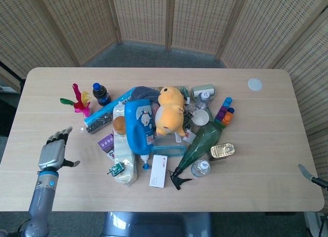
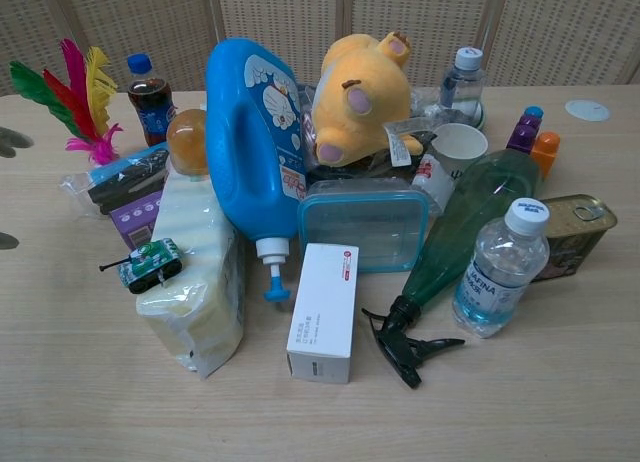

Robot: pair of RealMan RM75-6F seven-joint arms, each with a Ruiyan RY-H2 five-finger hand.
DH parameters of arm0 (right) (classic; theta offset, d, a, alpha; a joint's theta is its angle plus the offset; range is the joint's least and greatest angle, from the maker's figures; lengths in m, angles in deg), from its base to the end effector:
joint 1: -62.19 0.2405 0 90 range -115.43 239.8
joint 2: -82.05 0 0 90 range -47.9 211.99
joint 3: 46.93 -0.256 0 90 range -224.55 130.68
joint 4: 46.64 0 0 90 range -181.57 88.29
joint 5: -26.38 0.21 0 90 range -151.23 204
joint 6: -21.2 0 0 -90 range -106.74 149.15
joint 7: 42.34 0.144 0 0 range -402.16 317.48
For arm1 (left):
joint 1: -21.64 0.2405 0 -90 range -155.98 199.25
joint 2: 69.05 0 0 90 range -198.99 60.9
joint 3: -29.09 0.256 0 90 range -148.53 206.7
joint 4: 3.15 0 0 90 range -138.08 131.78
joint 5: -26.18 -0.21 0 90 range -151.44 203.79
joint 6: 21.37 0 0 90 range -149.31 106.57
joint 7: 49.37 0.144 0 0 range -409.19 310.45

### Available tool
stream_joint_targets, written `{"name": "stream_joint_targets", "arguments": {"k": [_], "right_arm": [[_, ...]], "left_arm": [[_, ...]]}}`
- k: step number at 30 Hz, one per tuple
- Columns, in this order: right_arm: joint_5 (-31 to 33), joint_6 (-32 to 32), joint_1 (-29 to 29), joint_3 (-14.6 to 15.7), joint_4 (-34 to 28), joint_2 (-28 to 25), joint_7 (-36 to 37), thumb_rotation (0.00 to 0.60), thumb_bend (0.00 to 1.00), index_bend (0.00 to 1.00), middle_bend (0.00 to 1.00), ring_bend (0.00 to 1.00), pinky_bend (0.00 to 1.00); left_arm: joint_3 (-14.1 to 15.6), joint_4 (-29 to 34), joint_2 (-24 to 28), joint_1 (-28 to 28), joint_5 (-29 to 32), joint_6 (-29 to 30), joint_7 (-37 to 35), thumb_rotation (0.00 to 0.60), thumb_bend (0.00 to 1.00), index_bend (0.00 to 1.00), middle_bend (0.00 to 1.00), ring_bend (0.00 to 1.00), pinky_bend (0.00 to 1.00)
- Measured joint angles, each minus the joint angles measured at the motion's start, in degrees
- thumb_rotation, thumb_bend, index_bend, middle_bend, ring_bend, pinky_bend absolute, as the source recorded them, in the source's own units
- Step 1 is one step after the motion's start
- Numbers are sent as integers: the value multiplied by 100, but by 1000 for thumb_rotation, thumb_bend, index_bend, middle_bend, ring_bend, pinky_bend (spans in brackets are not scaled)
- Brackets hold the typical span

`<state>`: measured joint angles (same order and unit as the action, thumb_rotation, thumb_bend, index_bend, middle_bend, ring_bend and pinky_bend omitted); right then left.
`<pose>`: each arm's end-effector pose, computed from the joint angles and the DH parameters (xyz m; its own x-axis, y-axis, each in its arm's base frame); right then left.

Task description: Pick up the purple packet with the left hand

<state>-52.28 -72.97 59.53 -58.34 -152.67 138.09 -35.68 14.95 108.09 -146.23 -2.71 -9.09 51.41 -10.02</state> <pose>-0.2908 -0.1642 0.2287 0.2023 0.2656 0.9426 -0.9741 0.1534 0.1658 -0.2297 0.2626 0.0580 0.2744 0.3655 0.8894 0.8933 0.2454 -0.3765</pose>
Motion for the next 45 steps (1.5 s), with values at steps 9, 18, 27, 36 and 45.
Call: {"name": "stream_joint_targets", "arguments": {"k": [9,18,27,36,45], "right_arm": [[-20,19,18,22,-5,21,-70,492,0,0,0,0,0],[-7,27,12,15,10,-6,41,491,0,0,0,0,0],[-20,67,15,31,24,-33,122,493,0,0,0,0,0],[-18,112,29,48,41,-39,152,490,0,0,0,0,0],[0,136,21,52,43,-74,274,491,0,0,0,0,0]], "left_arm": [[-66,-194,-17,-931,741,-545,646,600,54,28,0,0,0],[-66,-360,-388,-1476,1585,-257,1029,600,54,33,0,0,0],[9,-822,-797,-1661,1848,-213,843,600,55,33,0,0,0],[-88,-1414,-1290,-1895,1896,-336,616,600,55,38,0,0,0],[-176,-1753,-1655,-2112,2089,-282,631,600,55,70,0,0,0]]}}
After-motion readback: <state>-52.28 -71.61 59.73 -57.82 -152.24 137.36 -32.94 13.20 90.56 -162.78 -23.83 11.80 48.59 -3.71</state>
